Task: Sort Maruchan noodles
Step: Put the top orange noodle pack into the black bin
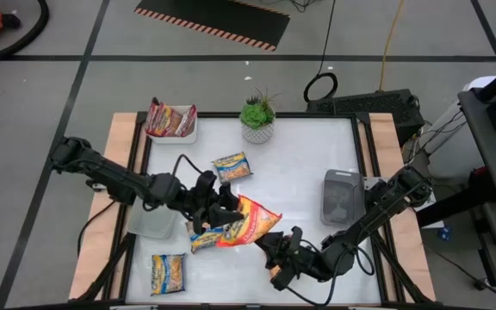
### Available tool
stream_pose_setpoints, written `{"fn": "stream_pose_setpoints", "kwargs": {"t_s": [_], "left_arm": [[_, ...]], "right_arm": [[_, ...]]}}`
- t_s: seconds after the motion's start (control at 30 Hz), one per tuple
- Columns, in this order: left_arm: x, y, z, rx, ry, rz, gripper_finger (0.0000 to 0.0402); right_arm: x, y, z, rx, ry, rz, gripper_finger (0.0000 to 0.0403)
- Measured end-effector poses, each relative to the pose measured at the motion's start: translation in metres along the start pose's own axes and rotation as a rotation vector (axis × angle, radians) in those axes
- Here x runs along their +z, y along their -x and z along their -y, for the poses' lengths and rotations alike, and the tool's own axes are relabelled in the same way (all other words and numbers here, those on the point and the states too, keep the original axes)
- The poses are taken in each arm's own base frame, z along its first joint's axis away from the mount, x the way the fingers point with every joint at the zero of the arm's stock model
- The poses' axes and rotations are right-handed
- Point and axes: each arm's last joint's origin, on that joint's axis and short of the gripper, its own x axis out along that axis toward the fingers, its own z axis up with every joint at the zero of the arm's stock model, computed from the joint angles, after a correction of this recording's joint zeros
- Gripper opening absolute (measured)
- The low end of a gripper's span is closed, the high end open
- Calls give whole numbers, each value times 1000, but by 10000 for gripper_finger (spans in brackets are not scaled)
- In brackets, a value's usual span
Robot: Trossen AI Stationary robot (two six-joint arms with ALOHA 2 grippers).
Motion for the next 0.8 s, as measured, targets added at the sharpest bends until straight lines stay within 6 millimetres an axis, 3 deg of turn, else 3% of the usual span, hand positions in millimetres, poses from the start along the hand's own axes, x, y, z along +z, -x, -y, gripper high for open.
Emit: {"fn": "stream_pose_setpoints", "kwargs": {"t_s": [0.37, 0.6, 0.8], "left_arm": [[-1, 0, 1, -51, -30, -46, 123], [0, 0, 3, -73, -30, -38, 110], [-1, 0, 3, -76, -53, -41, 110]], "right_arm": [[0, 0, -3, 17, -12, -15, 0], [-2, 0, -8, 42, -60, -52, 10], [1, 4, -7, 36, -145, -45, 64]]}}
